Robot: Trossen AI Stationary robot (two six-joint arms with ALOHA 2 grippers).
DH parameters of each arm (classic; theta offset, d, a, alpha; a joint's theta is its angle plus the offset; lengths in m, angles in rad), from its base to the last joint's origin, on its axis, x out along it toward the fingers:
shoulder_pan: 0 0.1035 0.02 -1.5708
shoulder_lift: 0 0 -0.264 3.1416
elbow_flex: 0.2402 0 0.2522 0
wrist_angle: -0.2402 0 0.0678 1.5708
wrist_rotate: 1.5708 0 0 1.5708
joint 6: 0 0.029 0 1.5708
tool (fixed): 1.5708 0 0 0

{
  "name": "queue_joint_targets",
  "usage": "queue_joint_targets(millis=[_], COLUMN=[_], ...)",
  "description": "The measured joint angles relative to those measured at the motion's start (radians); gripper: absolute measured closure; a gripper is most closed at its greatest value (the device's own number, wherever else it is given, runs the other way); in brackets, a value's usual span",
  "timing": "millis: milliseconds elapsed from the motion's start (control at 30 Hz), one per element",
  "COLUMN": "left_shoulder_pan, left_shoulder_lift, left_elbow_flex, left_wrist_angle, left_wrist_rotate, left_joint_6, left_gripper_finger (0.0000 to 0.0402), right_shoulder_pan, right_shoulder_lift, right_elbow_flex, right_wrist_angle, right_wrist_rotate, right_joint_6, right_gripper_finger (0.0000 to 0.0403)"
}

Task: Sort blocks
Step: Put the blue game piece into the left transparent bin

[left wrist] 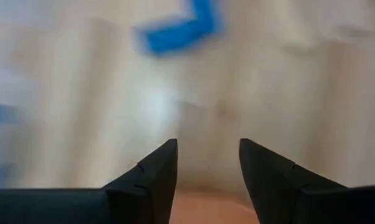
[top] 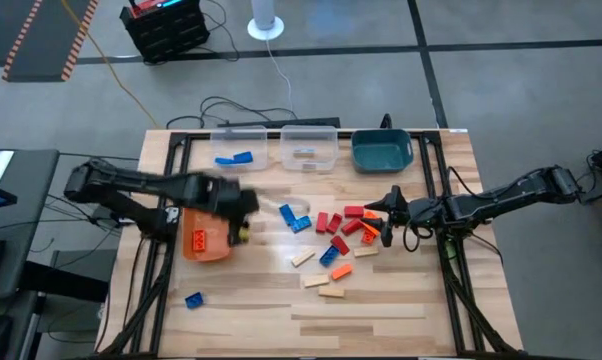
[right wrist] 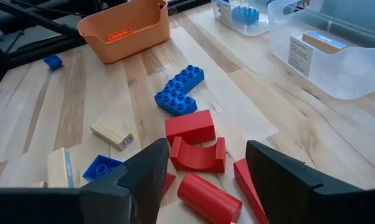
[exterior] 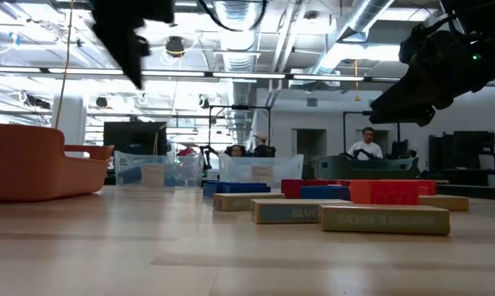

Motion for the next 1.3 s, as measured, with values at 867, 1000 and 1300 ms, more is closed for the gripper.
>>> queue_joint_targets(millis=[867, 1000, 1300], left_shoulder_pan=[-0.677, -0.712, -0.733], left_shoulder_lift=[0.27, 0.317, 0.379], left_elbow_flex=[-0.001, -0.001, -0.016], left_wrist_angle=[-0.115, -0.122, -0.183], left_wrist_rotate=[0.371, 0.378, 0.343], left_joint_6=[-1.177, -1.206, -1.073], left_gripper_finger=[0.0225, 0.0189, 0.0125], right_shoulder_pan=[0.0, -0.011, -0.016], right_shoulder_lift=[0.0, 0.0, 0.0], right_elbow_flex=[0.038, 0.064, 0.107], right_wrist_angle=[0.012, 0.011, 0.006], right_wrist_rotate=[-0.029, -0.028, -0.028], right_joint_6=[-0.129, -0.173, -0.241], right_gripper_finger=[0.0153, 0.0153, 0.0153])
